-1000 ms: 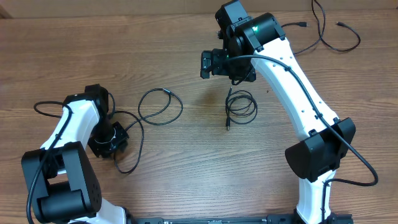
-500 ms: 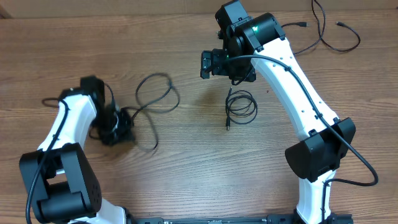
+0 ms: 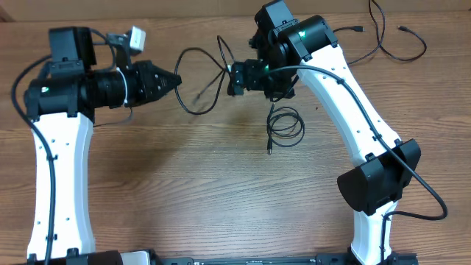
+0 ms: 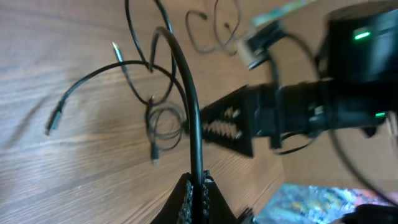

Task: Untangle cables

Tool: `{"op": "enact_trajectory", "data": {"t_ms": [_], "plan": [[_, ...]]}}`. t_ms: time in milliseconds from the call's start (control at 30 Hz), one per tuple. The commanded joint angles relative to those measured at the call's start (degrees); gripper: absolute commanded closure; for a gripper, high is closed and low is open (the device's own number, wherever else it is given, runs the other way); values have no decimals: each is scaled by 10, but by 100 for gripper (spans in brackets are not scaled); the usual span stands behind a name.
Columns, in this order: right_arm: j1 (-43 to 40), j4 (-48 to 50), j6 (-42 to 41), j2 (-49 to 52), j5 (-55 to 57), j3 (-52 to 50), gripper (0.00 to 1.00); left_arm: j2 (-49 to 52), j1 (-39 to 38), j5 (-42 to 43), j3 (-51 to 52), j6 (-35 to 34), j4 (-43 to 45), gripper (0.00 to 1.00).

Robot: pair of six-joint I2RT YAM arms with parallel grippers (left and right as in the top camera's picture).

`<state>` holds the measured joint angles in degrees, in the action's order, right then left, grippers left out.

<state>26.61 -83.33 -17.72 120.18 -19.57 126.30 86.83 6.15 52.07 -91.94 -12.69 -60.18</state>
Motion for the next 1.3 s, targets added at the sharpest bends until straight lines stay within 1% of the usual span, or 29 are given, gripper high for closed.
{"op": "enact_trajectory", "data": {"t_ms": [0,100,200,267,333,500,667,900,967,1033,1100,1167,1267], "plan": [[0,5,45,-3,-69,-4,3,-5,-4,1,-24,-38,0,96],[0,6,45,-3,-66,-3,4,-5,-9,-10,-24,-38,-10,96],[-9,6,38,-4,-80,0,4,-5,-18,-100,-24,-33,-58,96],[-13,18,39,-5,-109,2,4,-5,-29,-107,-24,-7,-77,96],[-13,40,41,-5,-136,2,0,-6,-41,-80,-24,15,-76,96],[-1,49,48,-5,-138,1,0,-7,-72,0,-28,20,-48,96],[24,33,47,-5,-45,0,0,-8,-88,62,-45,19,-31,96],[29,9,40,-5,50,0,0,-9,-88,157,-122,6,-32,96],[29,1,11,-5,109,0,0,-14,-88,170,-145,-5,-34,96],[25,-9,-34,-5,191,0,0,-23,-87,155,-165,-13,-41,96],[18,-18,-63,-5,245,0,0,-33,-87,121,-174,-16,-50,96],[9,-26,-81,-5,273,0,0,-45,-87,54,-178,-30,-71,96],[-10,-30,-82,-5,277,0,0,-67,-87,-54,-178,-47,-106,96]]}}
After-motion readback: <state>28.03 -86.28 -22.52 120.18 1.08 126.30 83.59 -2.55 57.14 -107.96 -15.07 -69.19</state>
